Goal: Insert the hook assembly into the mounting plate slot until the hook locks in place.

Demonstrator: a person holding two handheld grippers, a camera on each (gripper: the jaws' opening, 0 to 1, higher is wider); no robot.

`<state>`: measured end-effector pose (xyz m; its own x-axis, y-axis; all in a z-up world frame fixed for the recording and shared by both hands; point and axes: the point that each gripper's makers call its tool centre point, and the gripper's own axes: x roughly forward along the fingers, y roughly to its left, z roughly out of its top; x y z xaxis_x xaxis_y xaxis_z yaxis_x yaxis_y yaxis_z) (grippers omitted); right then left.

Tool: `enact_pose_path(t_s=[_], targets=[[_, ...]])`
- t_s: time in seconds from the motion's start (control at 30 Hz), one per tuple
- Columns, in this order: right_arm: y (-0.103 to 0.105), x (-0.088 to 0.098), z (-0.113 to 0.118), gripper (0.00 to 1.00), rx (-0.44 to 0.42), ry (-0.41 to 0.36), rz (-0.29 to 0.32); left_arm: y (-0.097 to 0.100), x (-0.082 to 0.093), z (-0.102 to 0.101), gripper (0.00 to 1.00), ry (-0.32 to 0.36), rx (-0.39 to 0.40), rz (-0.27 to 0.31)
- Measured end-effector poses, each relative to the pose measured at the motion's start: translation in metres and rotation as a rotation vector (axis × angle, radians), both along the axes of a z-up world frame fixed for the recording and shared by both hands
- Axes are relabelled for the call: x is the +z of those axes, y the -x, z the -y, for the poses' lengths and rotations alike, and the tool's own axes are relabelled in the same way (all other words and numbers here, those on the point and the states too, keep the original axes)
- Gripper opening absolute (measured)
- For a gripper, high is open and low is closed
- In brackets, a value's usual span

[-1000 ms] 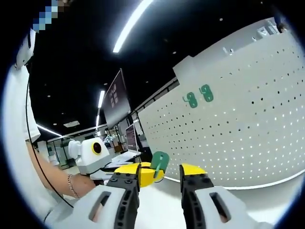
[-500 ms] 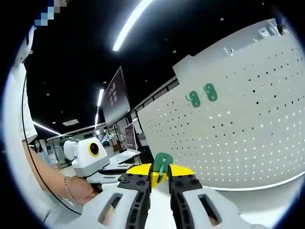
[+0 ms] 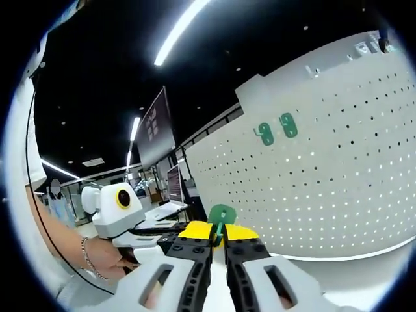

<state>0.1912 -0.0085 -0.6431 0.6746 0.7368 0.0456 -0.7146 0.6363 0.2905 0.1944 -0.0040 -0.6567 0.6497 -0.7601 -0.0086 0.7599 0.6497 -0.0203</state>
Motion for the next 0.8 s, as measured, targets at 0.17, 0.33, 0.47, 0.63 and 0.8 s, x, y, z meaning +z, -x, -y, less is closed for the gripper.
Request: enact_pose_path(t_s=[0.17, 0.33, 0.47, 0.63, 0.8], targets=[[-0.0001, 0.0003, 0.0009, 0.03, -0.013, -0.008, -0.001, -0.0001, -0.0002, 0.0003, 0.02, 0.004, 0.005, -0.004], [-0.0010, 0.0021, 0.0013, 0.03, -0.031, -0.011, 0.001, -0.0010, 0.0003, 0.0003, 0.02, 0.009, 0.011, -0.003], [-0.0016, 0.0020, 0.0015, 0.02, -0.037, -0.025, -0.017, -0.0012, 0.0004, 0.0004, 0.02, 0.008, 0.015, -0.002], [-0.0018, 0.0013, 0.0019, 0.01, -0.028, -0.030, -0.033, -0.0005, 0.0001, 0.0011, 0.02, 0.005, 0.015, -0.003], [-0.0019, 0.0019, 0.0013, 0.01, -0.025, -0.025, -0.029, -0.0012, 0.0005, 0.0011, 0.03, 0.006, 0.019, 0.002]])
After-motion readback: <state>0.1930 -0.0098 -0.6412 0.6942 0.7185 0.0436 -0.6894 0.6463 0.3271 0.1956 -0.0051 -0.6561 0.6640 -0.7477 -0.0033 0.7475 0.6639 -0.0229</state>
